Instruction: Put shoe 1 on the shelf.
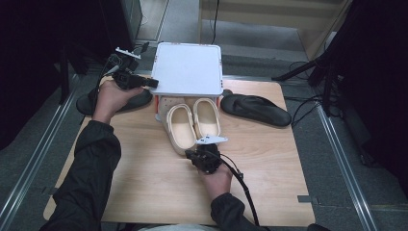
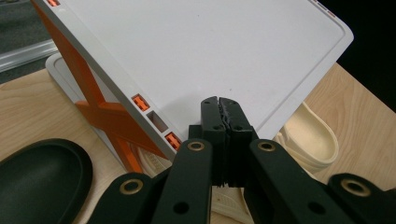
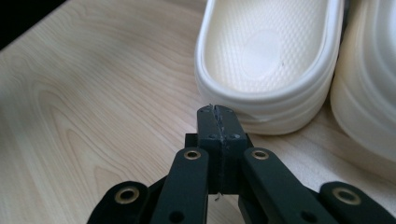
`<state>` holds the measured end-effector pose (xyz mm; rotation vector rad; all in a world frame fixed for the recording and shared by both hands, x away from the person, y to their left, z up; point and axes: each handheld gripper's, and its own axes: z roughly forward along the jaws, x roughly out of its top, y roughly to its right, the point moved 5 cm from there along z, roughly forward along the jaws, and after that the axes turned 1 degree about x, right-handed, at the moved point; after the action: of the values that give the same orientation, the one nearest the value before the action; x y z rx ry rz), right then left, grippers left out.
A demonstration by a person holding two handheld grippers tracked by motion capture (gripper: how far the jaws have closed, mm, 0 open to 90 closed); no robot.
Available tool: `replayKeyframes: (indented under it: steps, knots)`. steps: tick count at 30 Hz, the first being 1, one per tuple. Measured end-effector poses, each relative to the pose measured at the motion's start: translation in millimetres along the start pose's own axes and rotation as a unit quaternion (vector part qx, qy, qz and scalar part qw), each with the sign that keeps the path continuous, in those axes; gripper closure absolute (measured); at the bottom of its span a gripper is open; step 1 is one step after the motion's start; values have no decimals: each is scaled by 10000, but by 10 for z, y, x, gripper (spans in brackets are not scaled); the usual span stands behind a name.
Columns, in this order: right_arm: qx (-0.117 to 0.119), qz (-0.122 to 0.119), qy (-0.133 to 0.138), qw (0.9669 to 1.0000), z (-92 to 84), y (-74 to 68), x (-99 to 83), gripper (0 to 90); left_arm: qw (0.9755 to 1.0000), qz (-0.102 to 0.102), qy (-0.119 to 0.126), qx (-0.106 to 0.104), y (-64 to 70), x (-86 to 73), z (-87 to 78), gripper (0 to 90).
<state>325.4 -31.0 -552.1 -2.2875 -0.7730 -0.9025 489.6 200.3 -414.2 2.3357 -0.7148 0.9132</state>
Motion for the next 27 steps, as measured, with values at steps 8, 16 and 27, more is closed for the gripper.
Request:
replayKeyframes:
  steps: [8, 16, 27]
  knots:
    - [-41, 60, -118, 9999, 115, 28, 2, 900, 10000, -6, -13, 17, 10, 1, 0, 900]
    - [2, 62, -65, 10000, 151, -32, 114, 900, 10000, 2, -28, 20, 10, 2, 0, 900]
    - [-107, 2, -22, 9999, 291, -98, 338, 900, 10000, -9, -46, 5, 25, 1, 4, 900]
